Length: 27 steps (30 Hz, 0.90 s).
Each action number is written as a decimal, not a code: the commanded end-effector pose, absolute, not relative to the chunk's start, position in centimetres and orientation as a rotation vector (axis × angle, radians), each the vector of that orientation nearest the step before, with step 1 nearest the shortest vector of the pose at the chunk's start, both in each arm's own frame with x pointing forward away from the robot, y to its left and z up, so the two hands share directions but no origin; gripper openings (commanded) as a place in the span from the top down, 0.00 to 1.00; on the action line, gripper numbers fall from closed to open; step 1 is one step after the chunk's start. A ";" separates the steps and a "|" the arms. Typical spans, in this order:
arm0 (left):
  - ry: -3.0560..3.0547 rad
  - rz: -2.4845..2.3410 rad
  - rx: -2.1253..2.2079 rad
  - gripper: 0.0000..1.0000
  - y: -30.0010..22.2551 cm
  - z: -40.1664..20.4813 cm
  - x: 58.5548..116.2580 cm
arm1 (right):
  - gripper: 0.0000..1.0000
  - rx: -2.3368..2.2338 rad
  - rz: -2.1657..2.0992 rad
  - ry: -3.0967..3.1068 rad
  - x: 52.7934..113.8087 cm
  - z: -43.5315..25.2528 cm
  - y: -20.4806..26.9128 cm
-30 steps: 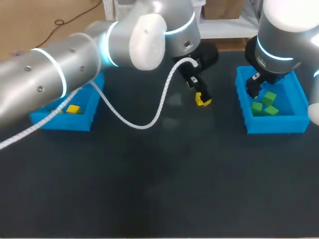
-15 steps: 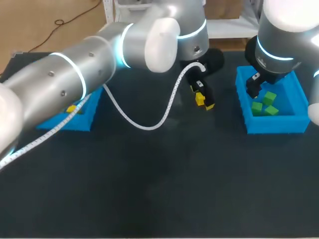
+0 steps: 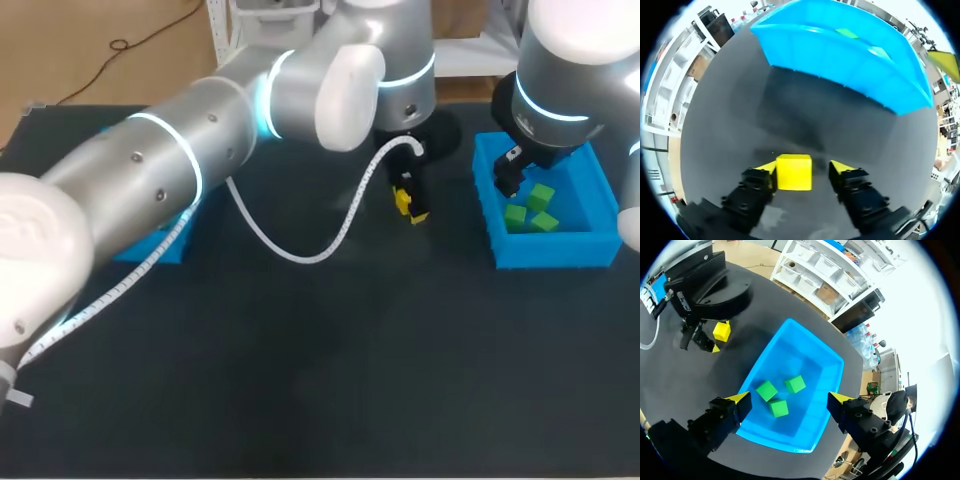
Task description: Put the green cubes in the right bin and the yellow cubes in the left bin.
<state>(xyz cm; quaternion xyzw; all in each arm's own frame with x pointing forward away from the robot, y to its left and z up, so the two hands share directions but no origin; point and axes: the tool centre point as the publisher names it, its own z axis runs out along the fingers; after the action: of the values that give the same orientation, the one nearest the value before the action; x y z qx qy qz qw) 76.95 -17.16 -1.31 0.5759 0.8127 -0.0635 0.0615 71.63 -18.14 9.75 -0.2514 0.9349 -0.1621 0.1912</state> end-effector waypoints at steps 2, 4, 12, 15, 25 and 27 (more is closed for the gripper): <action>2.463 -0.194 1.707 1.00 -16.4 -0.6 77.4 | 0.00 -0.704 -0.456 2.622 71.5 9.7 -18.2; 2.460 -0.186 1.680 1.00 -15.7 0.1 77.6 | 0.00 -0.704 -0.456 2.622 71.5 9.7 -18.2; 2.430 -0.168 1.511 1.00 -11.1 4.6 79.1 | 0.00 -0.704 -0.456 2.622 71.5 9.7 -18.2; 2.415 -0.138 1.416 1.00 -8.0 7.3 79.5 | 0.00 -0.704 -0.456 2.622 71.5 9.7 -18.2; 2.534 0.053 1.000 1.00 6.3 12.4 79.2 | 0.00 -0.704 -0.456 2.622 71.5 9.7 -18.2; 2.574 0.073 0.897 1.00 9.2 12.4 78.8 | 0.00 -0.704 -0.456 2.622 71.5 9.7 -18.2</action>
<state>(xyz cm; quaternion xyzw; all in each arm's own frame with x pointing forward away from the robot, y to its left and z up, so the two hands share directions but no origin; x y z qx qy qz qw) 85.84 1.42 11.60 0.3529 0.9253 0.0549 0.1278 71.63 -18.14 9.75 -0.2514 0.9349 -0.1621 0.1912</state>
